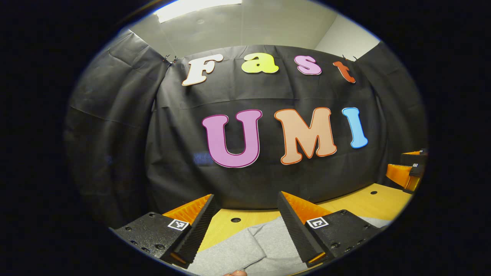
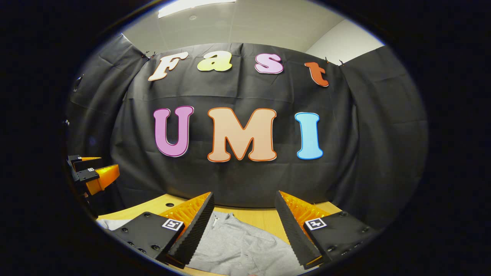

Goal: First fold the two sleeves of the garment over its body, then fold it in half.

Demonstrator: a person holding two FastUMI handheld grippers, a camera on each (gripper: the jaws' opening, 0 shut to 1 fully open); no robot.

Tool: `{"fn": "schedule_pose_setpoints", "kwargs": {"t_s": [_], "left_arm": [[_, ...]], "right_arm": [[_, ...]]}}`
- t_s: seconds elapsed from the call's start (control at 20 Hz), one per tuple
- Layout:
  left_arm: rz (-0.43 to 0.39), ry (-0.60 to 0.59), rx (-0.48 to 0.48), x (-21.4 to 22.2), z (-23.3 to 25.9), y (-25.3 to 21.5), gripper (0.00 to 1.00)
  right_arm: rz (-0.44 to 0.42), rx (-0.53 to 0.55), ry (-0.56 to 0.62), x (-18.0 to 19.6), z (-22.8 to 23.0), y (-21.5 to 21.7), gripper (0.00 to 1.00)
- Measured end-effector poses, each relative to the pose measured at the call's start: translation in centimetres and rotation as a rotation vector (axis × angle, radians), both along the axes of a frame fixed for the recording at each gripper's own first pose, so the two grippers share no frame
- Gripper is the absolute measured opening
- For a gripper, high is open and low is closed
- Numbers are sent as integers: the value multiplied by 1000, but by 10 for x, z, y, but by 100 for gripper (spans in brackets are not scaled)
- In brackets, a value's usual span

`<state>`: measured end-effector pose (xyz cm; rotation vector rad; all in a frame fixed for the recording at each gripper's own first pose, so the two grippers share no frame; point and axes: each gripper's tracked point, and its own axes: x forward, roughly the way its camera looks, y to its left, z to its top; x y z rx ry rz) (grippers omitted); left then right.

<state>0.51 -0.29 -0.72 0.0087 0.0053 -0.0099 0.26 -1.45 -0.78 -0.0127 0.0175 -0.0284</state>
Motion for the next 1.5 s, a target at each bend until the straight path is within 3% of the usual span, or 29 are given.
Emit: {"fn": "schedule_pose_setpoints", "kwargs": {"t_s": [0.1,0.15,0.45,0.85,1.05,1.5], "left_arm": [[-5,0,-1,2,-2,-2,99],[-8,0,-2,3,-2,-4,95],[-24,2,-7,7,-4,-10,95],[-45,-7,6,10,-2,-19,95],[-50,-11,14,11,-1,-19,95],[-79,-7,13,16,-2,-30,95]], "right_arm": [[-24,-7,1,0,-1,-11,100],[-36,-13,1,0,0,-17,100],[-98,-39,21,-9,-8,-52,100],[-94,-43,19,-11,-9,-55,100],[-119,-54,68,-18,-26,-79,100],[-276,-124,244,-69,-95,-167,99]]}}
